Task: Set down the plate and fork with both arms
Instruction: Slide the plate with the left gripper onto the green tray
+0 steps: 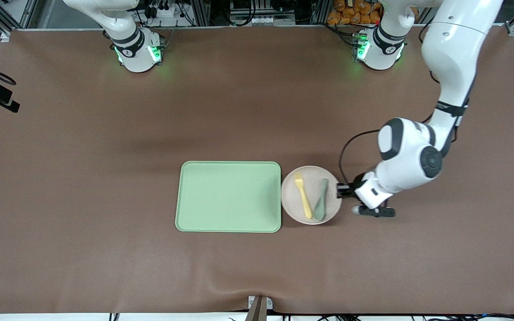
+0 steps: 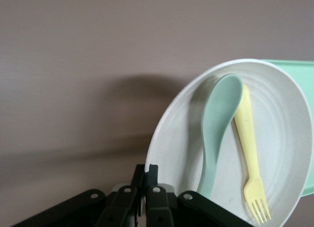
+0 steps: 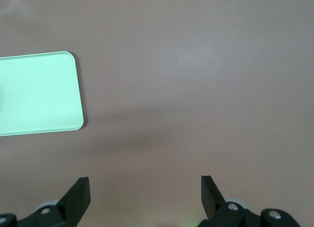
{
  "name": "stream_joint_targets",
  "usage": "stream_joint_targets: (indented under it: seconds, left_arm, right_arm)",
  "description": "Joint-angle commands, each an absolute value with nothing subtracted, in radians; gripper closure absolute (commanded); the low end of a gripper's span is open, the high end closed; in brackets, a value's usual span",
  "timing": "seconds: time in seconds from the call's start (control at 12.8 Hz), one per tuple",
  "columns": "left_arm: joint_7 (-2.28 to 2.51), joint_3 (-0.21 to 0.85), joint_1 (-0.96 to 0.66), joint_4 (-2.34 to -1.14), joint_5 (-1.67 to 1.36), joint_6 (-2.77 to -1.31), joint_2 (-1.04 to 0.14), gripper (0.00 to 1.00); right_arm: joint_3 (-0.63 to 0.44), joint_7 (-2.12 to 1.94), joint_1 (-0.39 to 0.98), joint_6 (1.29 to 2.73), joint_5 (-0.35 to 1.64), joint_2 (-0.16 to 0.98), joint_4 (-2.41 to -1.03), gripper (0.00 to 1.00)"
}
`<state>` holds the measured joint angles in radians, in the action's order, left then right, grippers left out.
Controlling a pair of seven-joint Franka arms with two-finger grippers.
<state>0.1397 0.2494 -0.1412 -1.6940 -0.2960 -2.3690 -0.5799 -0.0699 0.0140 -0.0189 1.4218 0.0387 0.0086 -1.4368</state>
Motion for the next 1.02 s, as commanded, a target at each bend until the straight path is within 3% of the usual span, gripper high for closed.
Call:
stream_joint_targets:
  seconds: [0.0, 0.31, 0.94]
  left_arm:
    - [0.283, 0.241, -0.243, -1.579, -0.302, -2.35, -0.652, 1.0]
    - [0.371, 0.23, -0.359, -1.474, -0.296, -2.352, -0.741, 1.0]
    - [0.351, 0.21, -0.428, -1.344, -0.296, -2.416, -0.885, 1.0]
  right_arm:
    - [-0.064, 0.011, -0.032, 1.427, 0.055, -0.003, -1.448, 0.0]
    - [-0.066, 0.012, -0.031, 1.428, 0.055, -0.003, -1.448, 0.0]
    - [-0.067, 0.012, -0.04, 1.43, 0.054, 0.012, -1.448, 0.0]
